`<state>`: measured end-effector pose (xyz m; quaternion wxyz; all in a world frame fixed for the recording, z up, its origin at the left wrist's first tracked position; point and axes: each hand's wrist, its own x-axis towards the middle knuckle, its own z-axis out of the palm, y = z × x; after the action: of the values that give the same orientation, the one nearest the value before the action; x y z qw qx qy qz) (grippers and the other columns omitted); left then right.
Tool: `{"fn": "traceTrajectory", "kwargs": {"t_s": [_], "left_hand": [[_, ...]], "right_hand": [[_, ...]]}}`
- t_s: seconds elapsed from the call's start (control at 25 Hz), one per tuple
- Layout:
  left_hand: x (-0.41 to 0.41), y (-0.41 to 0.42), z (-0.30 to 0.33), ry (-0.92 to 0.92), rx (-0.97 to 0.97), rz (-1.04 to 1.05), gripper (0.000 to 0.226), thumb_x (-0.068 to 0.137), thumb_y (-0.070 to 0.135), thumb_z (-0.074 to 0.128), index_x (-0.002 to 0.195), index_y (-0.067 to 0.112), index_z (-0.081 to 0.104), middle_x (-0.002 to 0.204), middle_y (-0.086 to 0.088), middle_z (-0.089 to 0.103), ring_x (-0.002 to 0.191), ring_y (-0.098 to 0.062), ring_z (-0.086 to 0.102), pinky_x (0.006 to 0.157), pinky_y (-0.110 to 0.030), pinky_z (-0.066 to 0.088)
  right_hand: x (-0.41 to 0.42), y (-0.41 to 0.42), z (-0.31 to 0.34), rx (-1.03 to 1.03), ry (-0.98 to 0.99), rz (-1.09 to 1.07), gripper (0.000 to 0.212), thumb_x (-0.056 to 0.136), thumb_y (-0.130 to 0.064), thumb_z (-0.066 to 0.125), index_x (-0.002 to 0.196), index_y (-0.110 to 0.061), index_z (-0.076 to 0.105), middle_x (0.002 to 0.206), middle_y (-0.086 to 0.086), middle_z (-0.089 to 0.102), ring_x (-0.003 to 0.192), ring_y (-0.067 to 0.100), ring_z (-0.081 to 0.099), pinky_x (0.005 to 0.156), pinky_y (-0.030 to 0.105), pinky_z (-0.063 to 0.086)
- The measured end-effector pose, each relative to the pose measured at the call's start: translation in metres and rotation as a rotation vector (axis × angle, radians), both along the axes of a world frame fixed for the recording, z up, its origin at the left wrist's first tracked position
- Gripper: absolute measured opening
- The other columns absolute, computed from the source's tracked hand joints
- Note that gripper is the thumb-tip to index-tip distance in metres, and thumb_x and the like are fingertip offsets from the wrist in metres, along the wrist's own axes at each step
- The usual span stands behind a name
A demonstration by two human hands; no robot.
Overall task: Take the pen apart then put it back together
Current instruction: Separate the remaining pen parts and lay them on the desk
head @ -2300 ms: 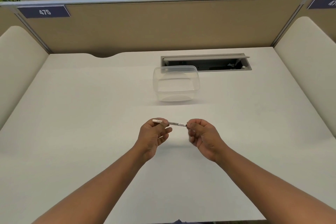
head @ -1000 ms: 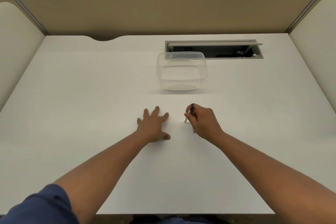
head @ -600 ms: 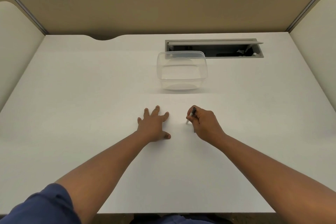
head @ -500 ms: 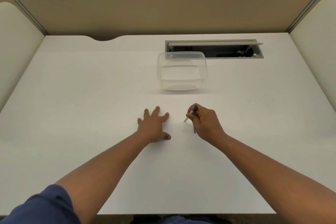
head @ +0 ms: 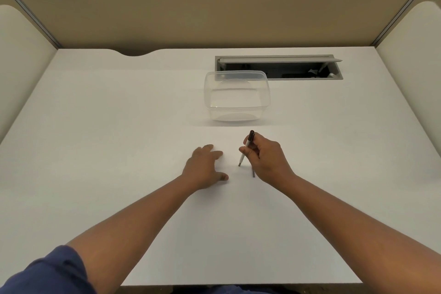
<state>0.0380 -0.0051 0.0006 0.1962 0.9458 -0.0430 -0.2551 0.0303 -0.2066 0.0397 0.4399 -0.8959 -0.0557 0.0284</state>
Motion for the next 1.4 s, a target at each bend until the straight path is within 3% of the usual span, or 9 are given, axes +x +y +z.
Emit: {"fn": "traceTrajectory", "kwargs": {"t_s": [0.12,0.2,0.4,0.52,0.64,0.76,1.0,1.24,1.4], "left_hand": [[-0.002,-0.016,0.004,-0.071,-0.289,0.066,0.063,0.080,0.041,0.081,0.135,0.023,0.058,0.143,0.003,0.051,0.129,-0.015,0.050,0.106,-0.029,0.041],[-0.003,-0.025,0.004,-0.052,-0.389,0.092,0.050,0.082,0.035,0.081,0.126,0.021,0.065,0.130,0.003,0.061,0.109,-0.012,0.061,0.098,-0.031,0.050],[-0.007,-0.033,-0.001,-0.043,-0.476,0.071,0.012,0.089,0.019,0.071,0.100,0.020,0.071,0.102,0.007,0.071,0.081,-0.011,0.072,0.083,-0.039,0.059],[-0.008,-0.034,0.002,-0.063,-0.511,0.105,0.003,0.092,0.014,0.067,0.093,0.015,0.069,0.090,0.005,0.072,0.077,-0.010,0.073,0.074,-0.032,0.058],[-0.006,-0.033,0.003,-0.053,-0.535,0.196,0.005,0.091,0.015,0.070,0.088,0.019,0.067,0.087,0.006,0.073,0.077,-0.009,0.072,0.071,-0.023,0.054],[-0.006,-0.029,0.002,0.073,-0.746,0.390,0.008,0.088,0.011,0.072,0.096,0.011,0.070,0.090,-0.005,0.075,0.084,-0.022,0.076,0.083,-0.037,0.062],[-0.006,-0.026,0.013,0.308,-1.053,0.583,0.021,0.088,0.003,0.074,0.106,-0.004,0.066,0.089,-0.013,0.070,0.085,-0.024,0.072,0.083,-0.033,0.061],[-0.008,-0.021,0.019,0.376,-1.035,0.611,0.017,0.086,0.012,0.078,0.102,0.009,0.070,0.087,-0.004,0.069,0.080,-0.016,0.067,0.078,-0.028,0.055],[-0.010,-0.021,0.021,0.398,-0.961,0.615,0.029,0.084,0.018,0.081,0.108,0.006,0.071,0.086,0.000,0.065,0.076,-0.013,0.057,0.074,-0.027,0.047]], "right_hand": [[-0.001,0.001,0.002,-0.033,0.004,0.020,0.016,0.094,-0.029,0.063,0.091,-0.014,0.058,0.070,0.001,0.064,0.063,0.024,0.057,0.064,0.044,0.053],[-0.002,0.002,0.001,-0.031,0.004,0.026,0.014,0.094,-0.027,0.063,0.092,-0.014,0.058,0.071,-0.001,0.065,0.064,0.022,0.059,0.064,0.044,0.053],[-0.004,0.001,0.001,-0.002,0.014,0.037,0.009,0.094,-0.026,0.063,0.094,-0.017,0.059,0.074,-0.002,0.067,0.068,0.022,0.063,0.066,0.044,0.054],[-0.004,0.000,0.002,0.068,0.042,0.013,0.012,0.093,-0.028,0.065,0.101,-0.019,0.061,0.079,-0.004,0.070,0.072,0.016,0.066,0.068,0.036,0.056],[-0.008,-0.003,-0.003,0.081,0.097,-0.060,0.016,0.092,-0.025,0.064,0.106,-0.021,0.061,0.080,-0.010,0.067,0.066,0.006,0.062,0.068,0.029,0.054],[-0.013,-0.005,-0.014,-0.020,0.166,-0.022,0.017,0.087,-0.021,0.066,0.103,-0.022,0.062,0.087,-0.010,0.066,0.069,0.008,0.064,0.073,0.033,0.057],[-0.017,0.004,-0.023,-0.068,0.200,0.034,0.010,0.084,-0.022,0.075,0.090,-0.021,0.067,0.080,-0.010,0.067,0.068,0.008,0.060,0.076,0.033,0.054],[-0.016,0.006,-0.026,-0.030,0.206,0.019,0.006,0.086,-0.023,0.072,0.090,-0.020,0.068,0.069,-0.011,0.063,0.061,0.007,0.054,0.077,0.034,0.049],[-0.019,0.007,-0.025,-0.033,0.194,0.015,0.009,0.088,-0.034,0.069,0.086,-0.025,0.069,0.069,-0.012,0.063,0.059,0.005,0.052,0.064,0.027,0.044]]}}
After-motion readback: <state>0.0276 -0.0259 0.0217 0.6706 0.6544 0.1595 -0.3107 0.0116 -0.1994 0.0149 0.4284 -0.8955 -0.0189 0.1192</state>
